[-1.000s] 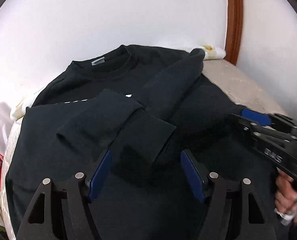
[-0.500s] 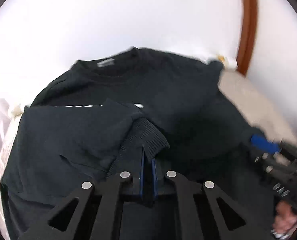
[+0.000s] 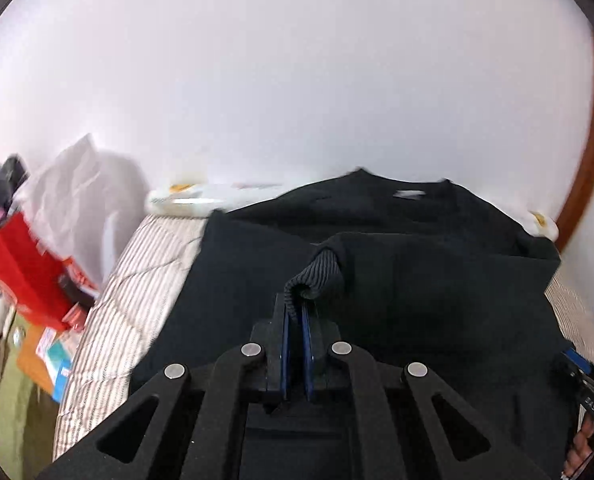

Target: Fold small clothes

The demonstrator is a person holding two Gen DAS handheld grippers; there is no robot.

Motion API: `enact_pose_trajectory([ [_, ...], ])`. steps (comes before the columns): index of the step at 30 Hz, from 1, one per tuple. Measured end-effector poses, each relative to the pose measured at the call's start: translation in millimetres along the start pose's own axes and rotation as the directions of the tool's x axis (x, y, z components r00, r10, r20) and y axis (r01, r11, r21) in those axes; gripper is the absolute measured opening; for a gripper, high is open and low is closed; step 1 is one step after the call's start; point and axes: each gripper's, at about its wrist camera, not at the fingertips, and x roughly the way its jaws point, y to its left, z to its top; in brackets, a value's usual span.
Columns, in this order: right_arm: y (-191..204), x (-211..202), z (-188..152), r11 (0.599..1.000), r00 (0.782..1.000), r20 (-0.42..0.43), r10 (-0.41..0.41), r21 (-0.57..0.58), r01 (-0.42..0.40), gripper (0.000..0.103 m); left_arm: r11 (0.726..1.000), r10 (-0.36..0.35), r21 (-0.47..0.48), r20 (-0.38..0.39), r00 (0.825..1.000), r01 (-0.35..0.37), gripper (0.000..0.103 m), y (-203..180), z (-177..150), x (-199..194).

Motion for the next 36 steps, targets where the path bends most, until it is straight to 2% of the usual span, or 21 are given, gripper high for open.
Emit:
enact_pose_trajectory([
  [7,-4.2,-5.6,1.1,0.999,0.999,0.032,0.024,0.027,-0.025,0.043,0.995,0.053,-0.082,-0.029,0.998,-0.055,0.004,46.8,-1.4,12.6],
  [10,-6.4,-6.0,1.8,0.999,0.999,0.038,0.025,0.042,-0.027,0.044,0.991,0.031,-0.125,-0.063,0.998,-0.038,0.004,63.5,-4.8,20.2],
  [19,-11.7,1.1,3.2,0.997,1.000,0.018,-0.017,0.082,0.016,0.048,0.989,0.077,-0.115,-0.154,0.985,-0.095,0.004,70.6,-29.8,52.9],
  [22,-8.3,9.4,1.9,0.997,0.998,-0.021,-0.054,0.057,0.055,0.048,0.984,0.129,-0.099,-0.166,0.978,-0.147,0.005,72.9,-35.2,55.1],
  [25,-5.4,13.0,1.7,0.997,0.997,-0.036,-0.068,0.036,0.070,0.050,0.987,0.108,-0.098,-0.167,0.980,-0.125,0.005,74.4,-41.8,49.6],
  [26,-4.8,12.3,1.5,0.997,0.997,-0.034,-0.065,0.033,0.067,0.050,0.988,0.108,-0.091,-0.168,0.980,-0.125,0.007,74.1,-43.9,47.5],
  [30,-3.3,11.5,0.2,0.999,0.999,-0.044,-0.030,0.015,0.031,0.055,0.989,0.124,-0.057,-0.145,0.982,-0.133,0.028,69.0,-54.6,30.1],
  [33,-0.7,5.8,-0.2,1.000,1.000,-0.024,-0.013,0.002,0.013,0.057,0.990,0.121,-0.064,-0.115,0.986,-0.129,0.031,66.4,-59.9,13.5],
  [36,6.0,1.9,-1.3,0.999,0.999,-0.012,-0.035,-0.028,0.035,0.058,0.992,0.061,-0.103,-0.099,0.993,-0.071,0.035,63.8,-65.9,-7.3],
])
